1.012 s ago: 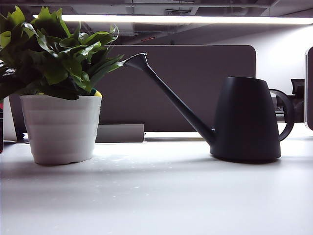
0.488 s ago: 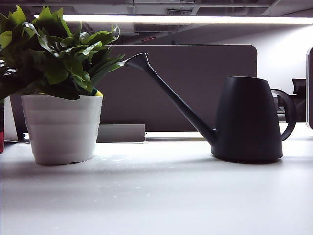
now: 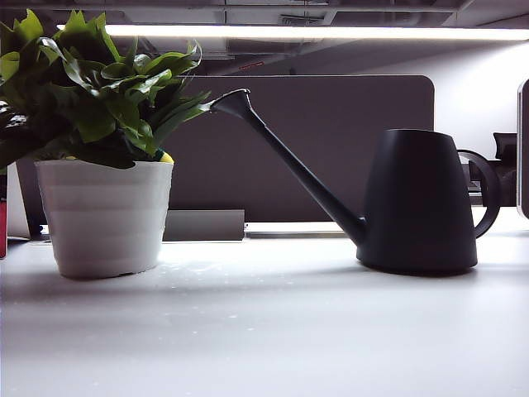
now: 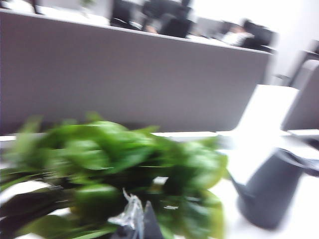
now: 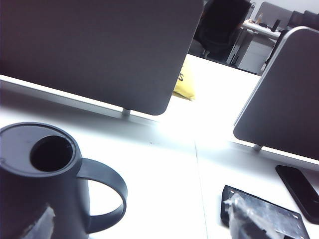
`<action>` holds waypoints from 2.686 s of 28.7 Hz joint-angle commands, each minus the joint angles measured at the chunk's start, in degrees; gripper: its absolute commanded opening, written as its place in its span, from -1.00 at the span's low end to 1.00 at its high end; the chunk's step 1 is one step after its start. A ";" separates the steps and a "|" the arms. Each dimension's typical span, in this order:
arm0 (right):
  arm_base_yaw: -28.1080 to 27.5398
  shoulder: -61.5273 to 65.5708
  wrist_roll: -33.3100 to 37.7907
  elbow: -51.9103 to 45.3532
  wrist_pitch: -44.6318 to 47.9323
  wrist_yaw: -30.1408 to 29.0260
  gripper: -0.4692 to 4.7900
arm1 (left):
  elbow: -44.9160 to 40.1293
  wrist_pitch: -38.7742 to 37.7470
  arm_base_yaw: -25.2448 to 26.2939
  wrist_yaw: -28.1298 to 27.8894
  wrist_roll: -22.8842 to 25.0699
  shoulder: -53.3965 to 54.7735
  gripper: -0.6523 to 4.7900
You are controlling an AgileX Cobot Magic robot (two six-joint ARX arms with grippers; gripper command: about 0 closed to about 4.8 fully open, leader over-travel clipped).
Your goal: Pick up the watering can from the table, water the potted plant, and put the can back.
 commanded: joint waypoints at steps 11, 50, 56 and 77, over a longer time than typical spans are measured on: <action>-0.28 22.73 -8.96 0.35 15.32 -2.21 1.00 | 0.83 6.78 -11.91 1.92 0.72 11.08 -0.78; -0.28 57.18 -12.35 12.09 43.74 -5.03 0.23 | 0.85 12.87 -44.83 -21.66 10.08 27.78 -0.78; 0.57 56.94 -12.35 12.04 43.78 -4.63 0.49 | 0.85 12.35 -44.85 -21.64 8.55 27.76 -0.78; 4.92 48.92 -37.99 12.07 34.36 0.02 0.61 | 0.85 8.85 -44.87 -18.16 8.15 26.01 -0.78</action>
